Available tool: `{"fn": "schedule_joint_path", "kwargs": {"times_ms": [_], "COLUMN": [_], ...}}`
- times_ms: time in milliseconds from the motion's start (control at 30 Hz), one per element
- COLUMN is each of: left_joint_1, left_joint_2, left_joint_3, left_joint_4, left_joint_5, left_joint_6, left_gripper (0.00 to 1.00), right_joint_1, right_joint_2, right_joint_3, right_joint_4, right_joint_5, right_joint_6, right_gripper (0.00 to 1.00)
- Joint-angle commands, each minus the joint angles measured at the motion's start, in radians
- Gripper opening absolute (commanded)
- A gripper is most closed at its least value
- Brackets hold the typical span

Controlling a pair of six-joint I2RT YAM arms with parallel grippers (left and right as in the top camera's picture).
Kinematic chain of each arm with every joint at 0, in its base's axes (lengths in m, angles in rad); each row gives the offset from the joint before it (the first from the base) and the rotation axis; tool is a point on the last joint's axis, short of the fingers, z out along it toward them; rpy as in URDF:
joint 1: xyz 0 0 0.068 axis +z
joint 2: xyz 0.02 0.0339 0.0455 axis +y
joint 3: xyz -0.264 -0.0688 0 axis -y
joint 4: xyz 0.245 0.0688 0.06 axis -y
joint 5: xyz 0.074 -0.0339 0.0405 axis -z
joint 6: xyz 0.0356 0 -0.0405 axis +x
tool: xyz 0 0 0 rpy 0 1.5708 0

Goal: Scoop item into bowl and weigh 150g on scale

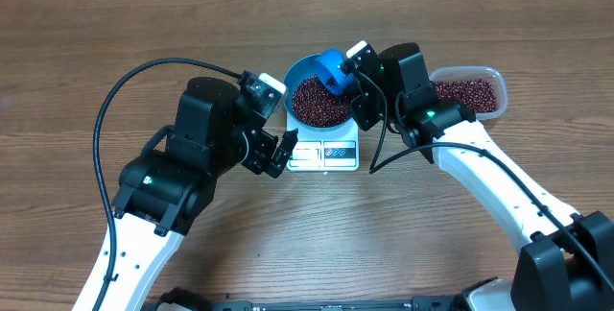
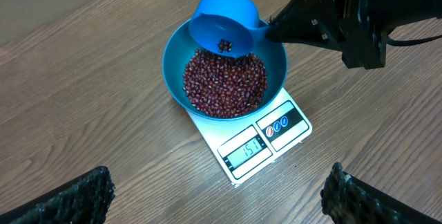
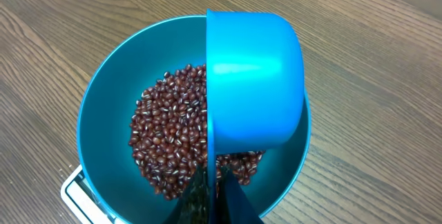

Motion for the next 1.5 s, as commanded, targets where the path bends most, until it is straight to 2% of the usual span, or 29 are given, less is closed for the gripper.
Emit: {"fn": "schedule_joint_path", "kwargs": {"times_ms": [0,533,933,1467], "left_joint_1": [0.005,0.005,0.005,0.005], "left_joint_2": [0.0,0.0,0.0,0.0], "left_joint_3": [0.003,0.003,0.003,0.003], "left_joint_4": [0.003,0.003,0.005,0.005], "left_joint_5": [0.011,0.011,0.011,0.011], "left_joint_6": [-0.007,-0.007,-0.007,-0.007], "left_gripper": [0.99,1.0,1.0,1.0], "right_joint_1": [0.007,0.006,0.007,0.007], "right_joint_2": [-0.033,-0.033,-0.032,0.034], "right_joint_3": [0.034,0.034,0.031,0.031], "right_joint_4": [0.003,-0.019,-0.099,-0.098], "right_joint_5": [-0.012,-0.012,-0.014,-0.111], "right_joint_6": [0.008,0.008,0.008,0.008], "right_gripper": [0.04,0.04,0.04,0.04]}}
